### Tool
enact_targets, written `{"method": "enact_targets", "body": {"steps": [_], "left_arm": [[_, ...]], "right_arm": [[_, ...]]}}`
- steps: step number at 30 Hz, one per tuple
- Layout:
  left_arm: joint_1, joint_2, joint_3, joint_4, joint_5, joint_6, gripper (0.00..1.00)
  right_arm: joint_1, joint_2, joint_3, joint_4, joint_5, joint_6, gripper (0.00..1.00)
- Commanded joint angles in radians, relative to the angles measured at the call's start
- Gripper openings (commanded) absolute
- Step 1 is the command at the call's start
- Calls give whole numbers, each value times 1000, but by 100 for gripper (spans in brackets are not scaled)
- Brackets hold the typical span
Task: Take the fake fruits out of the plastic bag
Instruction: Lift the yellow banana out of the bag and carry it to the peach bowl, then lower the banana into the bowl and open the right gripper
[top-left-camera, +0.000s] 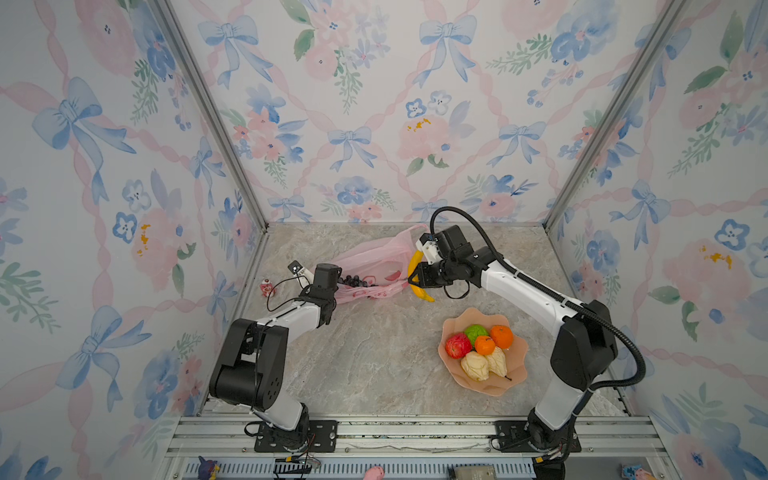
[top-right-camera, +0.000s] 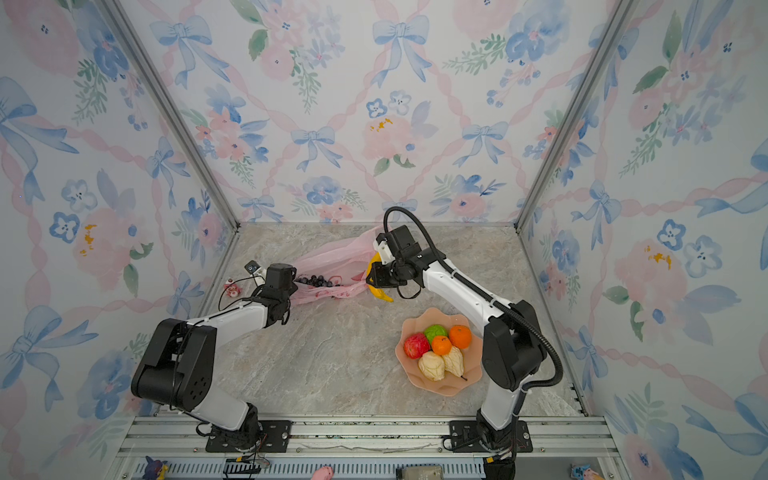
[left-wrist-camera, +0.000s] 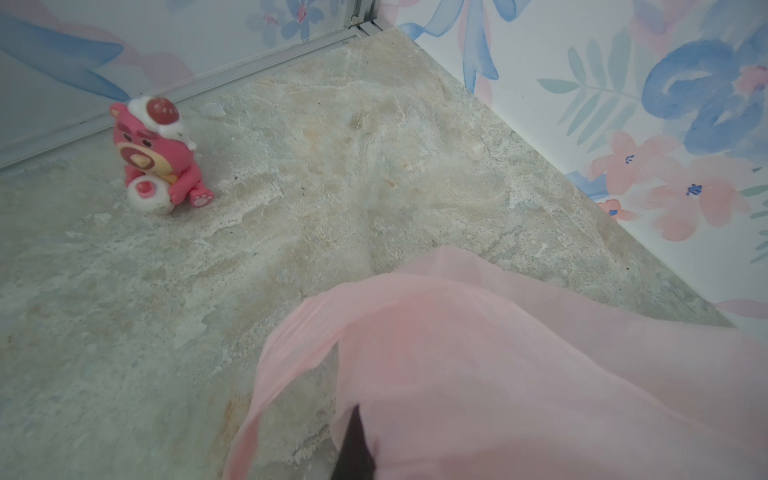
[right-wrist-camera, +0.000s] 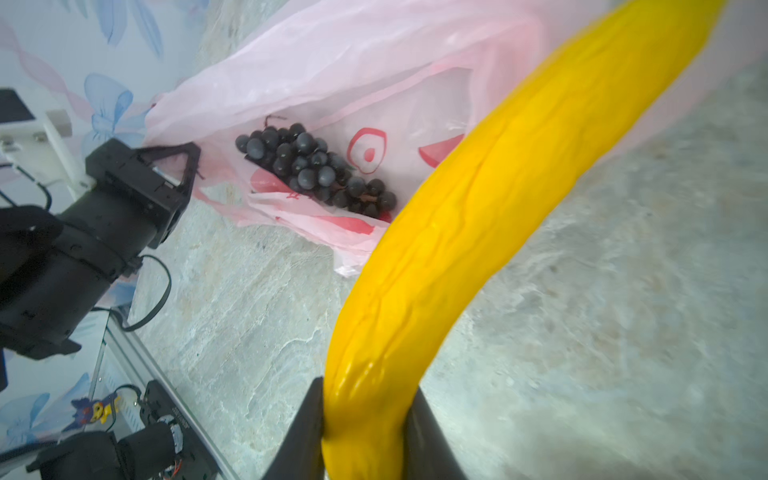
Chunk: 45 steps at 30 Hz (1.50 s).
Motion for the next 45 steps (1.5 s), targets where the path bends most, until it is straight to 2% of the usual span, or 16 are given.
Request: {"method": "enact_targets", "body": {"steps": [1, 7, 13, 17, 21, 26, 37, 45], "left_arm": [[8, -36, -54, -17, -15, -12, 0], [9, -51, -95, 9, 13, 0, 0], [6, -72, -125, 48, 98, 8, 0], [2, -74, -136, 51, 114, 15, 0], [2, -82, -157, 59, 118, 17, 0], [2, -97, -186, 80, 115, 20, 0], [3, -81, -196, 98, 127, 32, 0], [4, -80, -201, 113, 150, 31, 0]], "right_arm": [[-28, -93, -73, 0, 137, 117, 13], [-31, -218, -197, 53, 184, 185, 13], [-20, -310, -316, 33, 352, 377, 14], [20, -364, -391, 32, 471, 527, 18], [74, -370, -393, -20, 537, 649, 16], [100, -375, -420, -77, 523, 781, 15], [165, -445, -437, -260, 566, 900, 16], [206, -417, -479, -215, 554, 950, 16]]}}
